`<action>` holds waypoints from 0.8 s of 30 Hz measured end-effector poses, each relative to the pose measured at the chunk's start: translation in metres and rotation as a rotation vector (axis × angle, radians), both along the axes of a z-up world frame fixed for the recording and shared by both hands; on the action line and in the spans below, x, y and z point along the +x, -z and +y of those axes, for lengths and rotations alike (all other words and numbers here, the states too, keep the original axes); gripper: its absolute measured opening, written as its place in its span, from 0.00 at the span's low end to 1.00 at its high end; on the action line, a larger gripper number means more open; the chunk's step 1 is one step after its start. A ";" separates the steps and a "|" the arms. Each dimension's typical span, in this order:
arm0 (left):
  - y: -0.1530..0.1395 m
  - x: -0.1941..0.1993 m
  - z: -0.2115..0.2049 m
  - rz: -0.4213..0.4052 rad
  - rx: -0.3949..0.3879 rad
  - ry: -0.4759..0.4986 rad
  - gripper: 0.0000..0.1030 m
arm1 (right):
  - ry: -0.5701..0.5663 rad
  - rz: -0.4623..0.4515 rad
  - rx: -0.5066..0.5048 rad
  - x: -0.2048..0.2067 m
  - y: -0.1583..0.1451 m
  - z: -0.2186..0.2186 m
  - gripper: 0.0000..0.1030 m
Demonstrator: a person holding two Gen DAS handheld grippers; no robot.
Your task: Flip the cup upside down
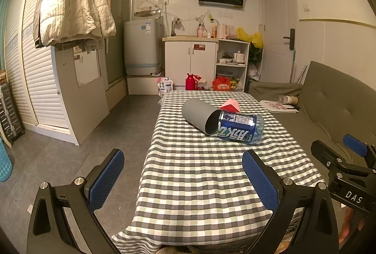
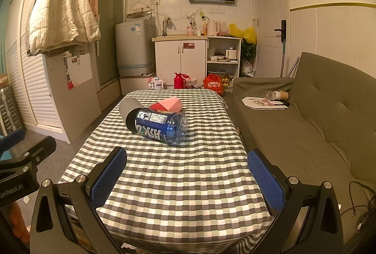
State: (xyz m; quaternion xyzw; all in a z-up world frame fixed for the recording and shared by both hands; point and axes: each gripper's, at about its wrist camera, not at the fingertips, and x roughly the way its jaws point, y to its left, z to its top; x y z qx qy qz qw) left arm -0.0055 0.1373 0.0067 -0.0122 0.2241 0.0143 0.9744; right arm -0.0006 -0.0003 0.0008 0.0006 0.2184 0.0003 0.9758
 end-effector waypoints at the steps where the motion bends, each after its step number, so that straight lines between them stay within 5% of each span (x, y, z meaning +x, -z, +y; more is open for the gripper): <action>1: 0.001 -0.002 0.001 0.002 0.000 0.000 1.00 | -0.001 -0.003 0.000 -0.001 0.001 -0.001 1.00; 8: 0.008 0.003 0.000 0.014 -0.006 0.007 1.00 | -0.012 -0.012 -0.004 -0.002 0.009 0.003 1.00; 16: -0.001 0.047 0.001 0.161 -0.045 0.025 1.00 | 0.004 0.036 -0.023 0.019 -0.010 0.008 1.00; 24: -0.007 0.128 0.010 0.294 0.002 0.083 1.00 | -0.053 0.173 -0.007 0.118 -0.055 0.010 1.00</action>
